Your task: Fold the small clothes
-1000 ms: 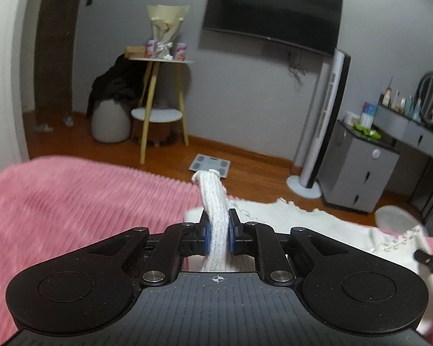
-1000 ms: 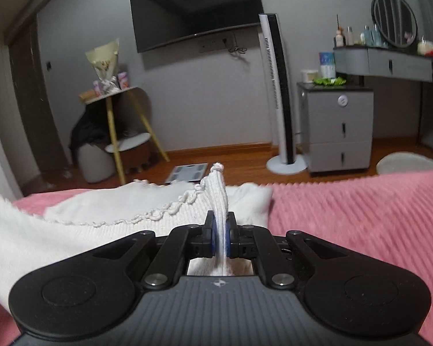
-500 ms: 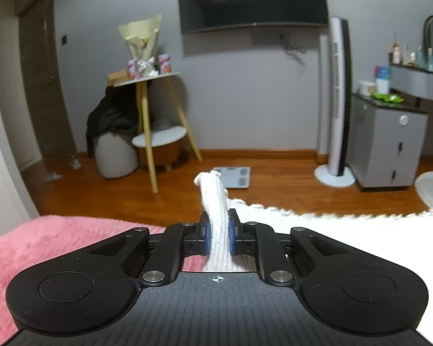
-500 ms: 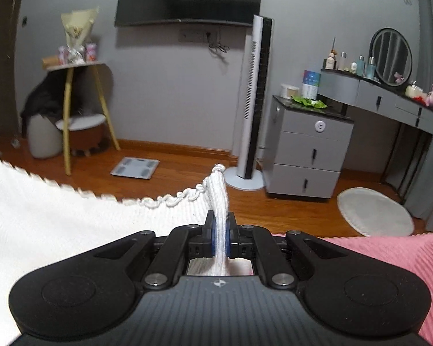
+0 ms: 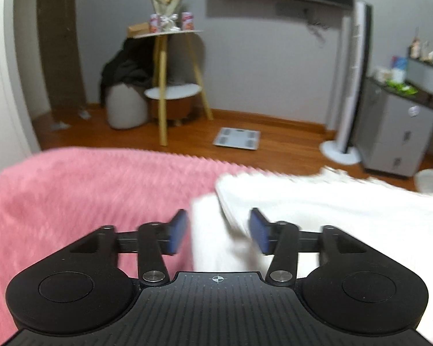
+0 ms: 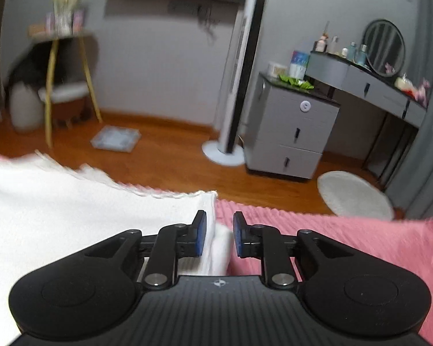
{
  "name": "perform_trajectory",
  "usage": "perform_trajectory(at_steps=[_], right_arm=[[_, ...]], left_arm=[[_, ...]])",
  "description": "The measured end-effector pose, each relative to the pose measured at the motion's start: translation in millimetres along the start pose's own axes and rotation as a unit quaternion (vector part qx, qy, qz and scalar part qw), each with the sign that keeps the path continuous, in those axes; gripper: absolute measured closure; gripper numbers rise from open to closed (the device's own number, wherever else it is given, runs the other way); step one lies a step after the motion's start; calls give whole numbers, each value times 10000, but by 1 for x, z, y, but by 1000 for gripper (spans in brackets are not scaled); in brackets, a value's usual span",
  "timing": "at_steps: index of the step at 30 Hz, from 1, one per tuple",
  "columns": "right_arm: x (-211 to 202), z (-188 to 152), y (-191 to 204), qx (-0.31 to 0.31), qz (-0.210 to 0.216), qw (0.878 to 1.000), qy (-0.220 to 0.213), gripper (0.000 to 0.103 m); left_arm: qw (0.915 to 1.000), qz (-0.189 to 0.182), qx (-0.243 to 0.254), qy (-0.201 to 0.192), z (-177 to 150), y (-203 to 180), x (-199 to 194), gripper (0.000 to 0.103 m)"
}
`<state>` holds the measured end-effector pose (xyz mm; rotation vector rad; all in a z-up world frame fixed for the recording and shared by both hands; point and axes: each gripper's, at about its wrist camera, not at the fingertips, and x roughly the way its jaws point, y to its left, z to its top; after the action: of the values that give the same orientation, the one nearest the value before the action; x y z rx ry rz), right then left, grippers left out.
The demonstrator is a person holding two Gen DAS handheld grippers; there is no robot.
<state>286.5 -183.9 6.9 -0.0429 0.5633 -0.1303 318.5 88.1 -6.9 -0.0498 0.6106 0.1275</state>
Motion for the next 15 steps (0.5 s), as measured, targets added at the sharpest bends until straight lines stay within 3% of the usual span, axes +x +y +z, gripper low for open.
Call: perform_trajectory(at_steps=[3,6,8,11,15], right_arm=[[-41,-27,-1,55,537,9985,-37,85],[-55,-50,8,-122,812,9965,172,85],[-53,-55,12,-463,607,9967,260,85],[-64,-48,13,-351,87,9987,355,85],[-80,-48,1,308,190,9987,357,83]], left_arm=[[9995,-108,-9,293,-13,2,-3,41],[9966,231,37,794,-22,-1,10,44],[9959,428,-55,799,-24,3,8,44],[9951,595,-206,758,-18,10,-6,45],[9965,433,-504,512,2,17,-19,45]])
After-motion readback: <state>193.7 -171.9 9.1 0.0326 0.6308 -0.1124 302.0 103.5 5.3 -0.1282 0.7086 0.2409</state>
